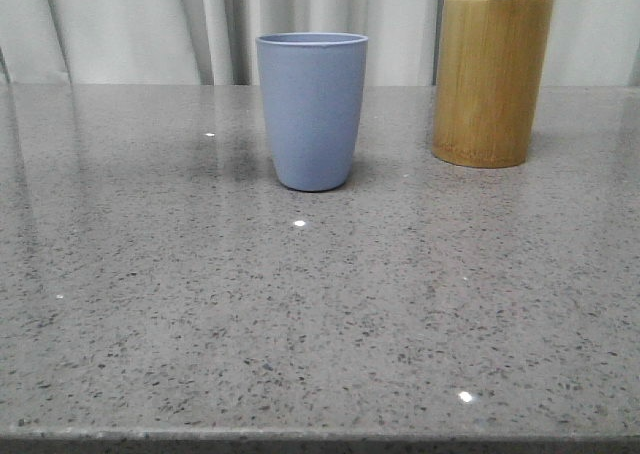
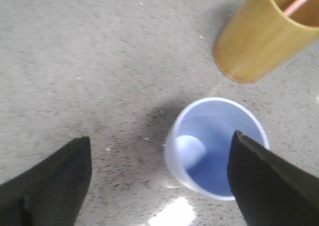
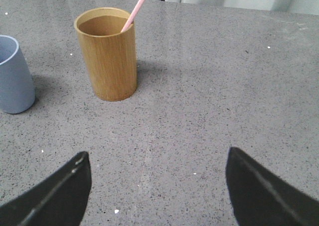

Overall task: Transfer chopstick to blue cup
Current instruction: 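Reach the right gripper to the pink stick in the bamboo cup and grasp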

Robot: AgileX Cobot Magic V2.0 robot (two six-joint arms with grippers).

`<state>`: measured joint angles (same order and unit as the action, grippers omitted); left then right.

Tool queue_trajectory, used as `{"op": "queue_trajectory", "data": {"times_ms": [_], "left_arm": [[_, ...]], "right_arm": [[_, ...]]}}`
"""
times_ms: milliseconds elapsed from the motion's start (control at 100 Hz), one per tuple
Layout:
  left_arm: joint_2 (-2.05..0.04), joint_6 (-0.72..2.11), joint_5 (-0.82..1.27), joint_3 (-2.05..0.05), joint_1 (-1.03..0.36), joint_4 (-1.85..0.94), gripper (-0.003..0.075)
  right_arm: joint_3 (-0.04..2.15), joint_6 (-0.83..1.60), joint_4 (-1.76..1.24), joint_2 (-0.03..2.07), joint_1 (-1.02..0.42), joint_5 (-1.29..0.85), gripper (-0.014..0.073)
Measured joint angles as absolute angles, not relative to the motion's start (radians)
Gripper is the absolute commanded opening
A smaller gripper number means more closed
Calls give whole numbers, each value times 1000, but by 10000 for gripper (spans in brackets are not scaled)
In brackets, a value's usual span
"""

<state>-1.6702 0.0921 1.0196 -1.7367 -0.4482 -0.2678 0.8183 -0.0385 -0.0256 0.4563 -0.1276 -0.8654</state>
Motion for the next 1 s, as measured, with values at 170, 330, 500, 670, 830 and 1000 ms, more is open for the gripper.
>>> {"op": "queue_trajectory", "data": {"times_ms": [170, 330, 500, 670, 830, 1000], "left_arm": [[-1622, 92, 1021, -1719, -367, -259, 548], [-1544, 92, 1001, -1617, -291, -256, 548], [-1417, 92, 937, -1439, -228, -256, 547], [-1244, 92, 867, -1231, -183, -252, 547], [-1080, 92, 833, -1066, -121, -252, 548], [-932, 92, 830, -921, -64, -248, 547]], "right_arm": [[818, -38, -26, 456, -128, -865, 561], [818, -38, -26, 456, -128, -865, 561], [818, -38, -26, 456, -128, -861, 561], [818, -38, -26, 456, -128, -818, 561], [818, -38, -26, 456, -128, -773, 561], [806, -38, -62, 456, -128, -679, 561]]}}
